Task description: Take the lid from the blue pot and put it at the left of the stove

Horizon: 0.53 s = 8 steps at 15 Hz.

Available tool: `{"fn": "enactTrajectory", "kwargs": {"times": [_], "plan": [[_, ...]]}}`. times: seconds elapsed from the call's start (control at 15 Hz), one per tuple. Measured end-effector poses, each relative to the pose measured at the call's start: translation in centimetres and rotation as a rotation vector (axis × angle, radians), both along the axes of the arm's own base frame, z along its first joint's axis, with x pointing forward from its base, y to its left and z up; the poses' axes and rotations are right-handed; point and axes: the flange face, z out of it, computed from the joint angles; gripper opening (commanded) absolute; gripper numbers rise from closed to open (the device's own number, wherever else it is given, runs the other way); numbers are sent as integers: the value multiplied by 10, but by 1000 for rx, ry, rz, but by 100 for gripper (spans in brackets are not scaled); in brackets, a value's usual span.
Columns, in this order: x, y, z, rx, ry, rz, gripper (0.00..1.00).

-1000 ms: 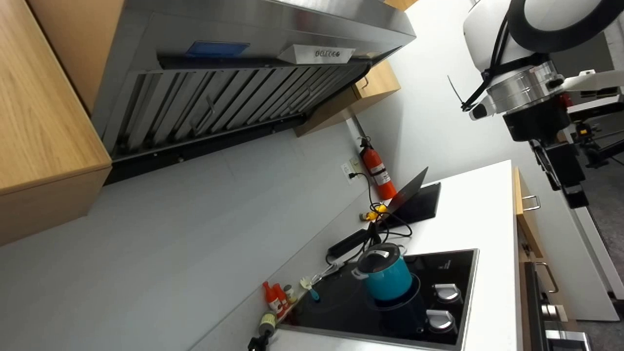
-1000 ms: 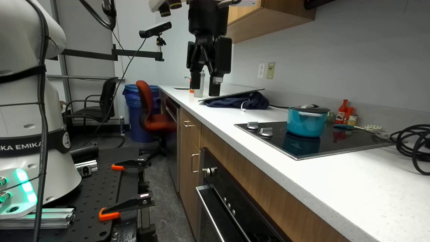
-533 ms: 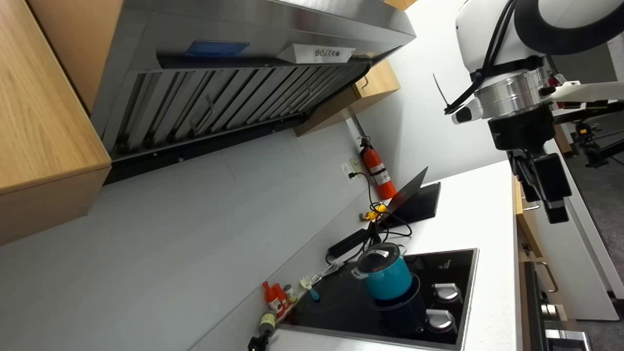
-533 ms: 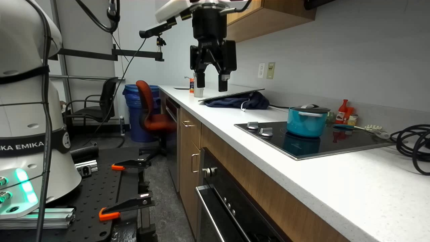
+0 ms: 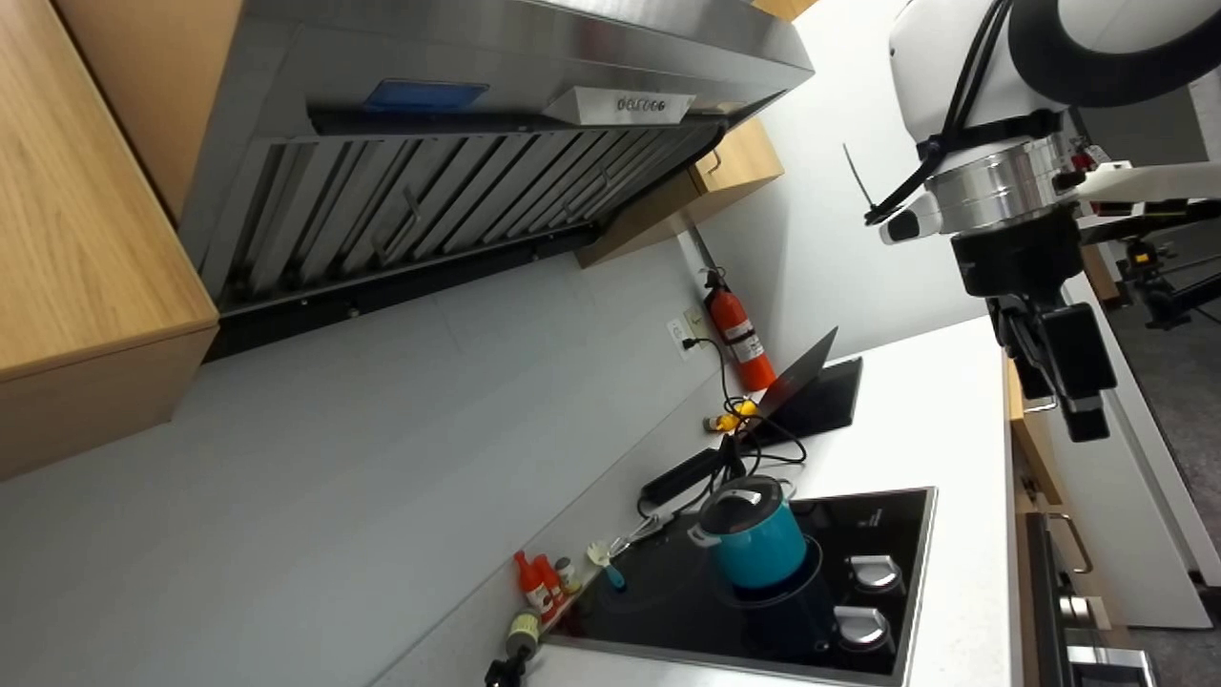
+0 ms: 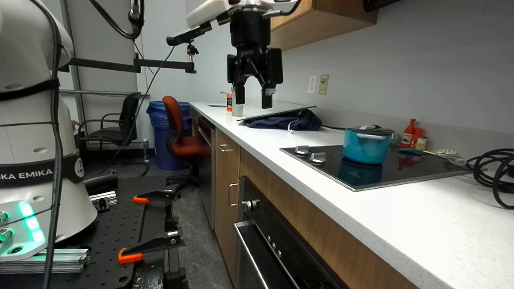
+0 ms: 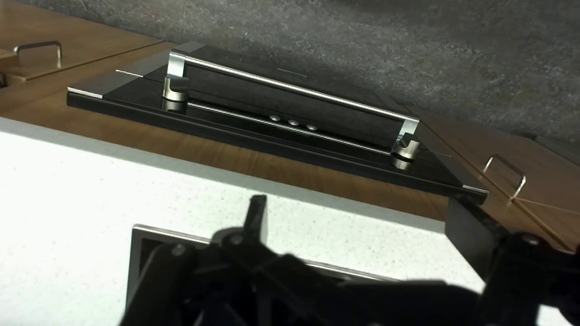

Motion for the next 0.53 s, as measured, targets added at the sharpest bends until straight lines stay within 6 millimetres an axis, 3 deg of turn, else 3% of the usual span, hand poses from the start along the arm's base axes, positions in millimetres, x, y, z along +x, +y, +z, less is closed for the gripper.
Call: {"fn": "enactTrajectory", "kwargs": {"times": [0.53], "plan": [[4,2,-8,-5,12,6,100]]}}
